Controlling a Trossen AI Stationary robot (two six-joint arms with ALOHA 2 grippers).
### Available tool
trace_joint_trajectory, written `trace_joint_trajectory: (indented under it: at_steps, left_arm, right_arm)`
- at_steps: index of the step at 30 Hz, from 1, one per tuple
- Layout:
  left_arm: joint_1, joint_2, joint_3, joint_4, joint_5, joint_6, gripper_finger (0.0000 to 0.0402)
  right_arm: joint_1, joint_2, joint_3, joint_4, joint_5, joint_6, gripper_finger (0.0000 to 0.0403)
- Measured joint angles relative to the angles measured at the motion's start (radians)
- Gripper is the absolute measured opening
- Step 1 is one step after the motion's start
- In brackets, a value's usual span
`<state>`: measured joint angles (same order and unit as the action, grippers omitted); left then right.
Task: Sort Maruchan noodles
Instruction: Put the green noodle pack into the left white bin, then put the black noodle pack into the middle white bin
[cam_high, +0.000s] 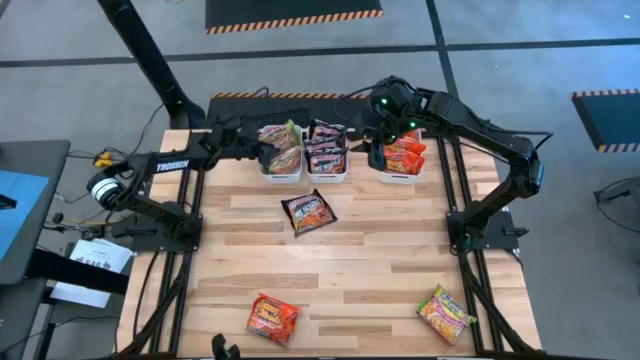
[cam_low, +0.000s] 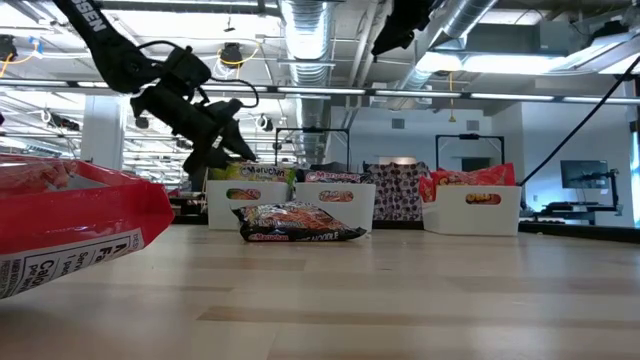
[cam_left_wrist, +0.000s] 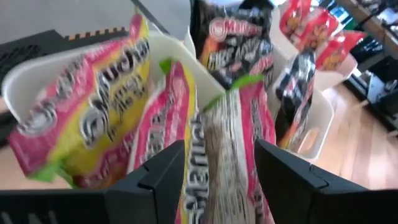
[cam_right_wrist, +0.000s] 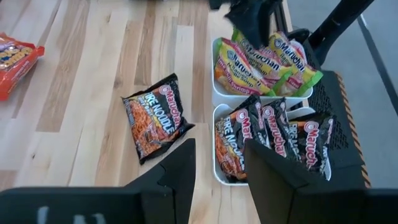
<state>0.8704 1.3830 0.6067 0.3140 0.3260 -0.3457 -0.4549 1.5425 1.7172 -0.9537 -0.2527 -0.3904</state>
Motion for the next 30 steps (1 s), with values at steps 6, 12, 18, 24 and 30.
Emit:
trace_joint_trajectory:
  at_steps: [6, 12, 18, 24, 30]
  left_arm:
    - [0.032, 0.000, 0.095, -0.026, 0.066, -0.017, 0.0181]
    - [0.037, 0.000, 0.254, -0.109, 0.174, -0.084, 0.0181]
    - [0.022, -0.001, 0.409, -0.214, 0.338, -0.090, 0.0181]
    - [-0.033, -0.027, 0.487, -0.273, 0.427, -0.087, 0.0181]
    - [-0.105, -0.123, 0.488, -0.359, 0.455, -0.055, 0.0181]
  right_arm:
    - [0.000, 0.000, 0.000, -0.022, 0.000, 0.000, 0.0159]
    - [0.003, 0.000, 0.000, -0.020, 0.000, -0.002, 0.0159]
    - [0.027, 0.000, 0.000, -0.072, 0.001, -0.002, 0.0187]
    - [0.071, 0.000, 0.000, -0.109, 0.001, 0.061, 0.0234]
    - [0.124, 0.000, 0.000, -0.168, 0.000, 0.248, 0.0239]
